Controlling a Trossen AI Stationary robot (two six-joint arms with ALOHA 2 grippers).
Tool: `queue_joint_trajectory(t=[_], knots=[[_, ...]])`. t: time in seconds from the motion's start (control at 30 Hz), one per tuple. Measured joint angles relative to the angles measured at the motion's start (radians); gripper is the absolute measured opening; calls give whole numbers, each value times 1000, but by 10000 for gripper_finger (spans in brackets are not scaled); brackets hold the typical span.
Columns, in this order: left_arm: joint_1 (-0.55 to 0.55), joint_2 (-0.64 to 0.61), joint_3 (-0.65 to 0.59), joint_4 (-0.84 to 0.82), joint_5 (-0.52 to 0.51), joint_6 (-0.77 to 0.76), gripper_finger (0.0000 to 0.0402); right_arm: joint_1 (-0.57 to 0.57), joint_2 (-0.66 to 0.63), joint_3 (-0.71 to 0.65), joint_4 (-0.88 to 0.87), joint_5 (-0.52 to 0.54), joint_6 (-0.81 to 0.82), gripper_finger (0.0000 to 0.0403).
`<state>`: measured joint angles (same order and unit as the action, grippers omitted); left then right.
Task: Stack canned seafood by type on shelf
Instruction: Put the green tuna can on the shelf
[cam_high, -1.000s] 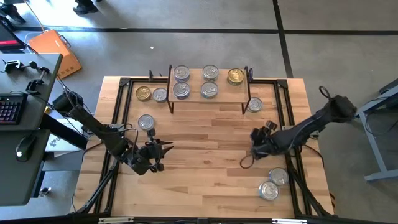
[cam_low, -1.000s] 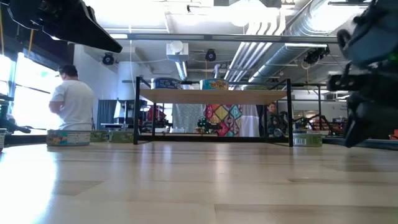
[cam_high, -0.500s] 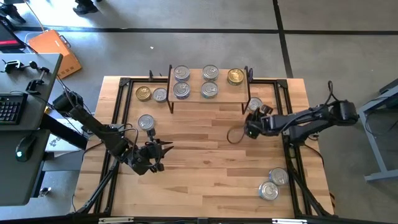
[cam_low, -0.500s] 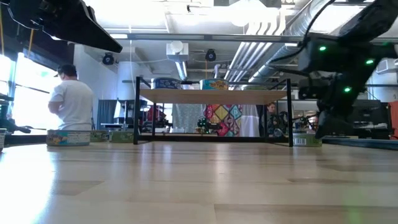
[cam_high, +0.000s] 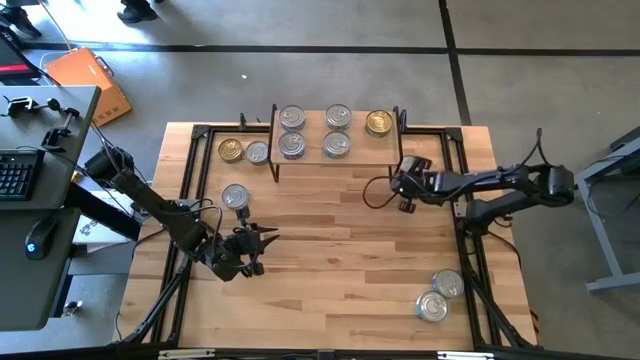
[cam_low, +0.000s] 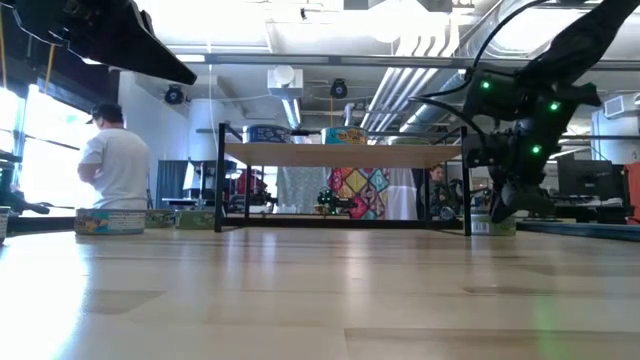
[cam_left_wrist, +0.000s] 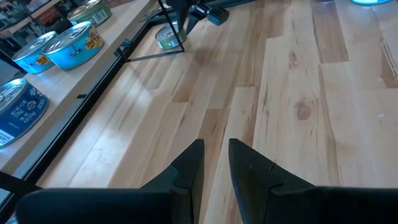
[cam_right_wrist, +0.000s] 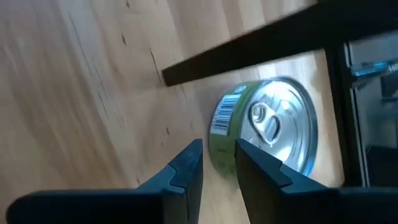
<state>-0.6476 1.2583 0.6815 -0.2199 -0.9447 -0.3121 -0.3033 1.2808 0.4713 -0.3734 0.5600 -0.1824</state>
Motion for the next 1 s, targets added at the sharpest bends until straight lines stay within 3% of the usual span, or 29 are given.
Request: queue_joint_trajectory(t=[0.27,0.47,0.6,0.83,1.0], knots=[[0,0,0,0,0,0,64,-124,0,-2,-11,-211,-59,84],[0,0,0,0,0,0,64,-86,0,5,-58,-273,-17,69],[0,0,0,0,0,0,64,-38,0,53,-126,-257,-2,51],[0,0,0,0,-1,0,64,-52,0,112,-159,-57,-90,31],[0,0,0,0,-1,0,64,-145,0,116,-138,-88,-165,21]])
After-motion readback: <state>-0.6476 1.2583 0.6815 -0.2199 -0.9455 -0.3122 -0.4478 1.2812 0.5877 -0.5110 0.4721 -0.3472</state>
